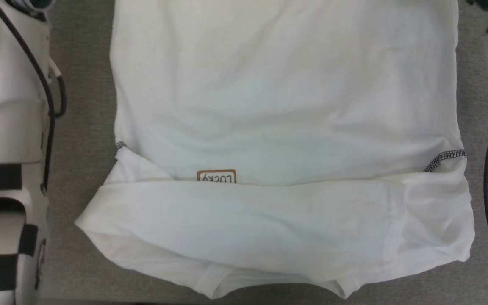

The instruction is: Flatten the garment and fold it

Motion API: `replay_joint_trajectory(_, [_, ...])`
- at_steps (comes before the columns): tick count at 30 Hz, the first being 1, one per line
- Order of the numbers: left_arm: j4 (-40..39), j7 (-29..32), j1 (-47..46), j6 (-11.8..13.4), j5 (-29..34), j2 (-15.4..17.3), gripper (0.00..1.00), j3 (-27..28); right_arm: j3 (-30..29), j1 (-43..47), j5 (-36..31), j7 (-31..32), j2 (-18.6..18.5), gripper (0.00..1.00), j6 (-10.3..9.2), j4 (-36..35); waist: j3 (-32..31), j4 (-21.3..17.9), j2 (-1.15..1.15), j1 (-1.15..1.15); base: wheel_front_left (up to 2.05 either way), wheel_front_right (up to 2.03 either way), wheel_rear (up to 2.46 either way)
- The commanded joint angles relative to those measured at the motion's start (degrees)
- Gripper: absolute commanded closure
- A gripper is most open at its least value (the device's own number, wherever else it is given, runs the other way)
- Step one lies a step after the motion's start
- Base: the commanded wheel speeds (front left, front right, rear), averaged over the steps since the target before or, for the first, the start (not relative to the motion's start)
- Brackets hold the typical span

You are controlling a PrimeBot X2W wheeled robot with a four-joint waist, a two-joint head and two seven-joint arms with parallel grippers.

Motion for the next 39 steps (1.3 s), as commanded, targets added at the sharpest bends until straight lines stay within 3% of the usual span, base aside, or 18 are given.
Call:
replay_joint_trajectory(1, [0.93,0.83,-2.04,0.41,1.11,0.62,0.0,-0.47,0.7,-1.12,0.73,-0.37,-0.11,1.0,-0.08,-0.58,2.23,-2.1,0.0,-0.01,0.0,0.0,0.0])
replay_joint_trajectory(14, [10.0,8.72,-5.91,1.11,0.94,0.74,0.0,-2.7,4.55,-2.32,4.3,-1.65,-1.49,1.0,-0.08,-2.39,5.46,-3.87,0.0,-0.01,0.0,0.0,0.0])
replay_joint_trajectory(15, [10.43,9.9,-5.79,0.95,0.35,0.58,0.05,-2.75,4.64,-2.36,4.38,-1.75,-1.62,1.0,-0.08,-2.38,5.52,-3.85,0.0,-0.01,0.0,0.0,0.0])
replay_joint_trajectory(16, [10.66,11.09,-5.64,0.74,-0.41,0.4,0.84,-2.78,4.68,-2.4,4.44,-1.87,-1.82,1.0,-0.08,-2.33,5.59,-3.79,0.0,-0.01,0.0,0.0,0.0])
replay_joint_trajectory(17, [10.73,11.84,-5.54,0.58,-1.22,0.2,1.0,-2.61,4.69,-2.44,4.43,-1.98,-2.0,1.0,-0.08,-2.27,5.64,-3.73,0.0,-0.01,0.0,0.0,0.0])
replay_joint_trajectory(20, [9.98,12.55,-5.42,0.2,-2.62,0.23,1.0,-2.46,4.59,-2.63,4.37,-2.25,-2.45,1.0,-0.08,-2.05,5.78,-3.51,0.0,-0.01,0.0,0.0,0.0])
replay_joint_trajectory(24, [8.27,9.13,-5.52,-0.01,-3.38,0.88,1.0,-1.52,4.26,-2.88,4.02,-2.9,-2.76,1.0,-0.08,-1.58,5.6,-3.33,0.0,-0.01,0.0,0.0,0.0])
replay_joint_trajectory(28, [7.13,3.23,-6.09,1.06,-2.12,1.89,1.0,-0.65,3.0,-3.32,3.37,-3.98,-2.96,1.0,-0.08,-0.89,5.09,-3.06,0.0,-0.01,0.0,0.0,0.0])
replay_joint_trajectory(29, [7.47,-3.18,-7.18,2.91,-1.69,2.08,1.0,1.11,0.8,-4.09,2.28,-5.41,-2.62,1.0,-0.08,-0.12,4.39,-2.79,0.0,-0.01,0.0,0.0,0.0])
replay_joint_trajectory(31, [7.79,-6.18,-7.82,3.56,-1.36,2.09,1.0,1.66,-0.18,-4.59,1.44,-6.29,-2.45,1.0,-0.08,0.18,3.99,-2.61,0.0,-0.01,0.0,0.0,0.0])
replay_joint_trajectory(39, [9.34,-16.04,-9.35,2.75,-0.11,1.78,1.0,1.5,-3.1,-5.86,-1.8,-11.14,-2.0,1.0,-0.08,1.3,2.19,-1.3,0.0,-0.01,0.0,0.0,0.0])
